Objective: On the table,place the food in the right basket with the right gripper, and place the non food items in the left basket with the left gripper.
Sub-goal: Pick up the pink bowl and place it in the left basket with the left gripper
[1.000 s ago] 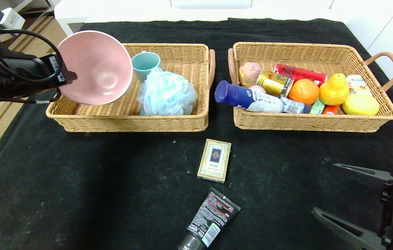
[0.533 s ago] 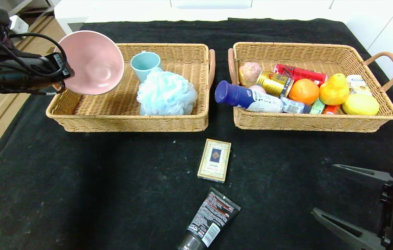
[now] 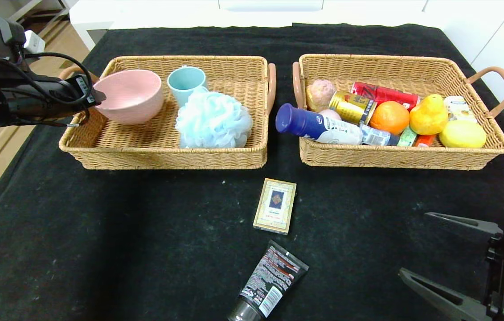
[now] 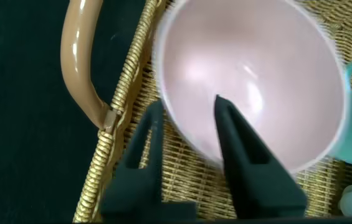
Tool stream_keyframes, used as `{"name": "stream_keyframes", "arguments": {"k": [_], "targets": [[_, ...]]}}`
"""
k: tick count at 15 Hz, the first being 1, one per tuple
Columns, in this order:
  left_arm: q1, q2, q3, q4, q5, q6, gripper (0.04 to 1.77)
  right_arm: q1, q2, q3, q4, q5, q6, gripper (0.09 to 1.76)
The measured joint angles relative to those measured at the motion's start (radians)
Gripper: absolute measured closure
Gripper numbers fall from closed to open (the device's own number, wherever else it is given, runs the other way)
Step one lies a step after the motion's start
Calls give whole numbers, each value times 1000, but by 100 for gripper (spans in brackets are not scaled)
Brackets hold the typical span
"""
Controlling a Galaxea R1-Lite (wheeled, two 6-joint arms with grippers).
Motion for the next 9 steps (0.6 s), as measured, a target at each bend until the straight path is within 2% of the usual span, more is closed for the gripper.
{"name": "stream_keyframes", "arguments": {"k": [4,9], "targets": [[-6,-7,6,5,3,0,71,0,4,1,0,0,0,14],[-21,-78,84,39,-7,10,42,1,4,1,0,1,1,14]]}}
